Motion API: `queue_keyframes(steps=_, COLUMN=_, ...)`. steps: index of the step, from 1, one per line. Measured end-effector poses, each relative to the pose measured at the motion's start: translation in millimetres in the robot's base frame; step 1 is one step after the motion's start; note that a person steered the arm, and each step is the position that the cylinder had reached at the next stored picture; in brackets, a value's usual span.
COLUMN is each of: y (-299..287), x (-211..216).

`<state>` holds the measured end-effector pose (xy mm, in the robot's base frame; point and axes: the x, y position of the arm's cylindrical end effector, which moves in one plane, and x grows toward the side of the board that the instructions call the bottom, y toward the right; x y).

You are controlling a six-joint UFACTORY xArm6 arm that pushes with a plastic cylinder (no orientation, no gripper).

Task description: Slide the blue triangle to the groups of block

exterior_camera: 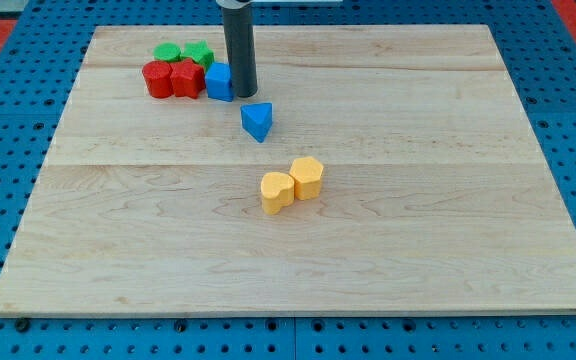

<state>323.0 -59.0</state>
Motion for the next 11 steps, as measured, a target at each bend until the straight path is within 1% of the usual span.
queue_keyframes(steps=1, y=28, x=0)
queue_keyframes(steps=2, y=119, x=15)
queue_keyframes(steps=3, y=107, x=67)
queue_keyframes(steps=4, y=48, x=76)
queue_keyframes(steps=5, y=-15, x=74)
queue_keyframes(steps=6, y=-27, x=78)
queue_keyframes(steps=7, y=25, x=86)
queue_keyframes(steps=8, y=68, x=76)
queue_keyframes(steps=9, y=22, x=74)
queue_keyframes(steps=10, y=6, x=59)
queue_keyframes(steps=11, y=-30, x=59)
